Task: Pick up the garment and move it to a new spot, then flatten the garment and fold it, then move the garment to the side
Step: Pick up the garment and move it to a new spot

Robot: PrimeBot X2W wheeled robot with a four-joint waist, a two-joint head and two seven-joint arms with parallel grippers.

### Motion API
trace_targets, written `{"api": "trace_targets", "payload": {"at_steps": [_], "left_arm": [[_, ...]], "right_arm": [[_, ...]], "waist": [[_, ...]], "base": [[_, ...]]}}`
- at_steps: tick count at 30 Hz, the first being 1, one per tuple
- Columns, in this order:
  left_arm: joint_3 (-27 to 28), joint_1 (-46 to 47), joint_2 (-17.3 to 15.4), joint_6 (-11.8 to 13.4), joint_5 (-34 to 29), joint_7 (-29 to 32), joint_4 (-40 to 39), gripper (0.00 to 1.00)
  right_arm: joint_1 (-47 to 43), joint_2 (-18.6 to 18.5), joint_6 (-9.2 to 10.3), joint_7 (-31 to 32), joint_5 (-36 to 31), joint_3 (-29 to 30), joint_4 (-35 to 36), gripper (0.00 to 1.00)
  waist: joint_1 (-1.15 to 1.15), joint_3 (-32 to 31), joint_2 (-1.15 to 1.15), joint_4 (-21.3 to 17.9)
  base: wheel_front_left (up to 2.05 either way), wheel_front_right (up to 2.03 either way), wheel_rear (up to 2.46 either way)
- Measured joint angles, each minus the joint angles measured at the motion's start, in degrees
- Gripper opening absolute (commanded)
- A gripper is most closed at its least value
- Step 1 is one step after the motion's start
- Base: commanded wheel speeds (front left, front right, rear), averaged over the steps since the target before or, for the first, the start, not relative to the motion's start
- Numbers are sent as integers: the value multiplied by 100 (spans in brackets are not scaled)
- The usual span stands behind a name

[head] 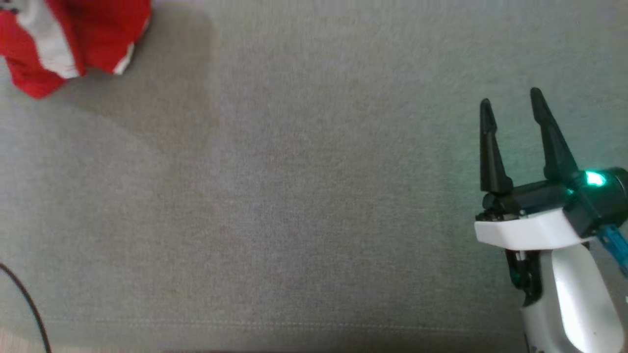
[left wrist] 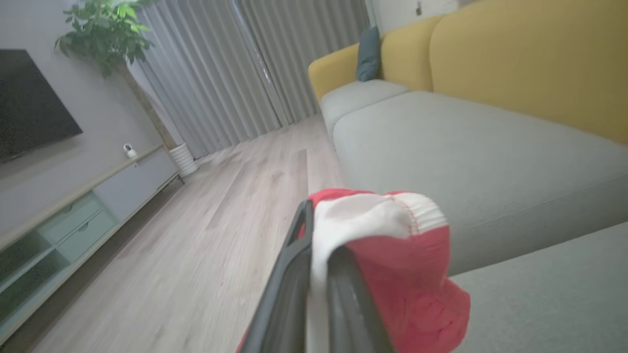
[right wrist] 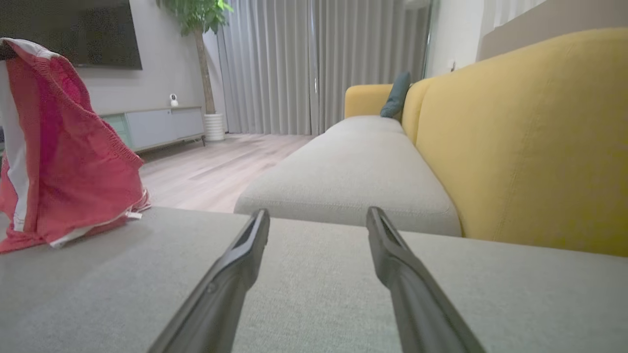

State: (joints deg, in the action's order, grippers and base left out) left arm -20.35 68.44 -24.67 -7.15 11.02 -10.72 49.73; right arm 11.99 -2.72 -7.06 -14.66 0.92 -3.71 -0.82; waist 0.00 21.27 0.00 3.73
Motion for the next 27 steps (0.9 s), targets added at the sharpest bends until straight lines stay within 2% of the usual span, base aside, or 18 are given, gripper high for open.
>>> {"api": "trace_targets", "payload": {"at_steps": [8,13,15,16,20,21,24,27], "left_arm": [[-1031,-193,261,-43,656,143,-777,0],[-1537,-595,448,-43,1168,255,-1289,0],[-1724,-811,664,-43,1325,256,-1452,0],[-1918,-1034,917,-43,1471,255,-1580,0],[-2249,-1439,1469,-43,1701,177,-1618,0],[-2249,-1439,1469,-43,1701,177,-1618,0],[-2461,-1678,1864,-43,1805,56,-1436,0],[-2736,-1813,2095,-43,1840,-34,-1190,0]], "right_arm": [[-497,4,0,0,218,220,-132,100],[-586,8,0,0,287,267,-124,100],[-589,8,0,0,318,285,-121,100],[-613,8,0,0,343,308,-108,100],[-699,9,0,0,419,354,-99,100],[-699,9,0,0,419,354,-99,100],[-683,9,0,0,494,285,-79,100],[-672,12,0,-1,577,198,-57,100]], "waist": [[0,-904,0,-208],[0,-1177,0,-582],[0,-1218,0,-753],[0,-1231,0,-919],[0,-1167,0,-1212],[0,-1167,0,-1212],[0,-1064,0,-1418],[0,-929,0,-1625]], "base": [[0,0,0],[0,0,0],[0,0,0],[0,0,0],[0,0,0],[0,0,0],[0,0,0],[0,0,0]]}}
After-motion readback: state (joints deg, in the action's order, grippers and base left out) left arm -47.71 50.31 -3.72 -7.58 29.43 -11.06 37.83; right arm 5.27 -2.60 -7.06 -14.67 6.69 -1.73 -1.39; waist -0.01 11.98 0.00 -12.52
